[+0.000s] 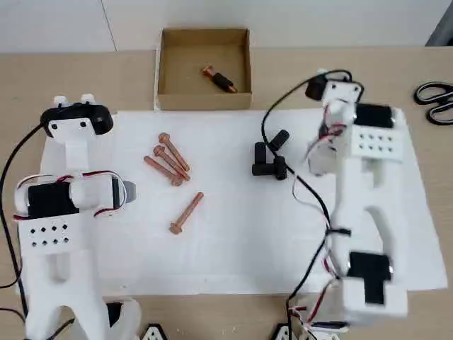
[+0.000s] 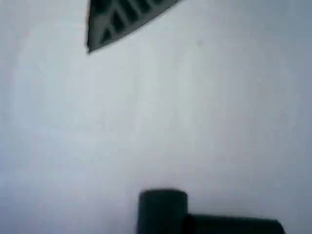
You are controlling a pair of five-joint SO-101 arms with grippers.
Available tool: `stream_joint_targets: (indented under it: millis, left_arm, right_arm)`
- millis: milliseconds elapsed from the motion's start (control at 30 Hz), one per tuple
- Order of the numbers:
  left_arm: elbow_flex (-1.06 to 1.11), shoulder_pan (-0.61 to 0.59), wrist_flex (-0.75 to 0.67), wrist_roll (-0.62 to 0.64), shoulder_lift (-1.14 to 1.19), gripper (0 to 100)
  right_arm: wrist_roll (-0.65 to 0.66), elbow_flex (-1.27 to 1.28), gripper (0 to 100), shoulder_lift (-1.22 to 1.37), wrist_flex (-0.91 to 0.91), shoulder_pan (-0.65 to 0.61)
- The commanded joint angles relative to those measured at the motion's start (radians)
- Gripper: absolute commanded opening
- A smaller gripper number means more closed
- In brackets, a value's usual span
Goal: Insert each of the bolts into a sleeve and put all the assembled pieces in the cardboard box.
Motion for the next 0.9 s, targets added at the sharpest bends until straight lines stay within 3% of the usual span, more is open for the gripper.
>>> stream_joint_targets:
  millis: [0, 200, 867]
  left_arm:
    - [-0.03, 0.008, 0.002, 0.003, -0.02, 21]
    - [0.007, 0.008, 0.0, 0.003, -0.023, 21]
    - [0.007, 0.008, 0.0, 0.003, -0.023, 21]
  right_arm:
    - [-0.04, -0.132, 21.8, 0.093, -0.002, -0.074]
    - [-0.034, -0.201, 21.7, 0.176, -0.035, -0.174]
    - [-0.078, -0.206, 21.5, 0.366, -0.229, -0.18]
